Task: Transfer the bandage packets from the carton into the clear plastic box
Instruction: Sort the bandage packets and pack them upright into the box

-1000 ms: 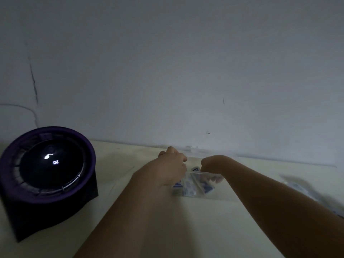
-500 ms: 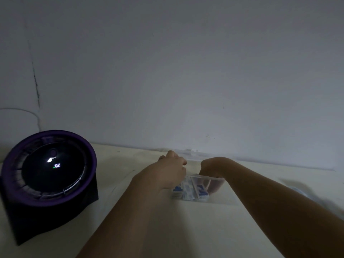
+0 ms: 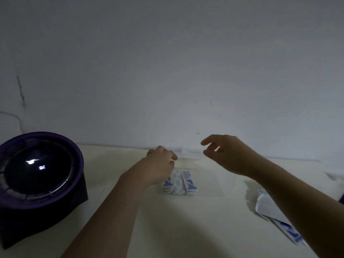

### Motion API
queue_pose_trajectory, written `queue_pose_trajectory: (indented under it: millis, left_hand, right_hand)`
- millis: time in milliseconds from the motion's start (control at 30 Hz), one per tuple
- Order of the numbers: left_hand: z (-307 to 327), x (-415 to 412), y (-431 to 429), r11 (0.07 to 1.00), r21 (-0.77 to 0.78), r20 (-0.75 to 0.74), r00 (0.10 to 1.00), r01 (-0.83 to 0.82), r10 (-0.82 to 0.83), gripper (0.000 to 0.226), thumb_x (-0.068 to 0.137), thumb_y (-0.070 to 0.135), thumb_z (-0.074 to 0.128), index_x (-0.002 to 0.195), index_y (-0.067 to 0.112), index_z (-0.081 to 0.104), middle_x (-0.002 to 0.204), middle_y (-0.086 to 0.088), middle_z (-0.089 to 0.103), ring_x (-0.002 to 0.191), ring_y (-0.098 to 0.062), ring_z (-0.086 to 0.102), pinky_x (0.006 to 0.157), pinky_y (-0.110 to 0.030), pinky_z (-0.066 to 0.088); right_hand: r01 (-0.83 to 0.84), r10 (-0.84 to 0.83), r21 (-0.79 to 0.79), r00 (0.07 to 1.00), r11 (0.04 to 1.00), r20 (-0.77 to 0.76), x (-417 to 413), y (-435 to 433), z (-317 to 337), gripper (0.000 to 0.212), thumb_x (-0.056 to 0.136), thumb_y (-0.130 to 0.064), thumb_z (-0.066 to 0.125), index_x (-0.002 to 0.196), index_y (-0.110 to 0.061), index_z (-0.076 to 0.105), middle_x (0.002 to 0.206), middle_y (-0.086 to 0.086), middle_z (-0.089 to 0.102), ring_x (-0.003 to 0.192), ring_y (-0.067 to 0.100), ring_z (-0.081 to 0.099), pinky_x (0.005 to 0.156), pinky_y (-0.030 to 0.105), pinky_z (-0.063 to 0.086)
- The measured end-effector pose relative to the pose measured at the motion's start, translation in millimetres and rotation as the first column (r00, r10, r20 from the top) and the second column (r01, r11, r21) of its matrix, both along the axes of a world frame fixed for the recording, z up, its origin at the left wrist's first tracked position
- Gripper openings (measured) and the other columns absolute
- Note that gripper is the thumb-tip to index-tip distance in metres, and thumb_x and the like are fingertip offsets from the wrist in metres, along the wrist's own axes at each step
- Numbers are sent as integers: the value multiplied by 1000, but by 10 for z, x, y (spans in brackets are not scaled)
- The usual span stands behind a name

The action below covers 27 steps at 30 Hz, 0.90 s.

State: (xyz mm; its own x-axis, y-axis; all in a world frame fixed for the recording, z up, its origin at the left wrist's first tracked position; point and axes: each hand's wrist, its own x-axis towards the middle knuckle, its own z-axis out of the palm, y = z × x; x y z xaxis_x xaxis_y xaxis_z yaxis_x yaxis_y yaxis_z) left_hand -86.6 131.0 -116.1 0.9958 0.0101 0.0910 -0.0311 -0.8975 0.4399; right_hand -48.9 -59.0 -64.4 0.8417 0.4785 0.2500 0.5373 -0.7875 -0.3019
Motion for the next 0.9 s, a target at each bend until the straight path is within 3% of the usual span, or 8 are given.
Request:
queue_pose_trajectory:
  millis: [67,233,333,433,567,700,800,900]
  left_hand:
    - [14,-10,21,1000,6,11,1000,-13,12,36,101,26,29,131,23,51,139,-3,38,130,-24,34,105,-33,31]
    - [-17,19,29,997,41,34,997,-66,65,34,98,32,33,115,21,60,128,-6,51,120,-28,44,100,-36,38]
    - [-68,-3,-29,993,83,108,991,-82,73,34,97,37,38,123,24,56,132,-5,50,123,-27,43,104,-40,36]
    - [-47,-90,-214,988,129,279,959,-81,42,33,96,33,45,126,22,55,134,-3,49,124,-26,41,104,-38,34]
    - [-23,-211,-552,991,135,488,870,-1,-65,28,94,23,53,120,20,60,125,-3,55,118,-26,47,100,-36,33]
    - [-113,-297,-913,977,163,526,825,141,-207,29,85,29,50,108,21,66,109,3,62,101,-22,57,91,-33,40]
    - [-210,-353,-1161,962,161,511,816,219,-271,28,83,29,49,105,24,67,105,8,63,98,-16,57,89,-30,42]
    - [-346,-350,-1335,952,109,491,818,286,-301,25,85,28,49,103,27,67,104,12,62,100,-10,57,90,-27,42]
  right_hand:
    - [21,-22,39,999,999,37,-127,-249,-20,23,92,-28,55,114,-27,62,92,-15,62,86,6,62,87,28,51]
    - [216,-220,70,974,974,49,-118,-976,-262,19,91,-17,56,104,-23,67,94,-5,71,81,10,64,85,32,52]
    - [274,-276,-106,961,956,-2,-61,-1392,-501,20,88,-22,62,106,-22,68,102,-3,71,87,9,64,88,28,51]
    - [247,-291,-304,951,920,-107,-117,-1654,-678,43,85,-34,65,125,-20,57,118,-3,64,99,10,60,91,23,47]
    - [294,-342,-337,935,894,-92,-107,-1793,-847,57,79,-46,67,129,-22,52,119,-3,61,99,14,57,89,25,47]
    - [324,-362,-198,911,925,-199,-23,-1869,-952,36,81,-35,66,113,-22,58,105,1,64,91,17,58,83,31,52]
    - [336,-353,-117,919,934,-174,5,-1918,-962,13,87,-26,58,85,-13,60,79,3,62,68,16,53,63,28,44]
    - [364,-353,15,911,931,-212,-5,-1994,-958,34,88,-18,56,57,-13,43,54,1,42,49,13,36,49,26,28]
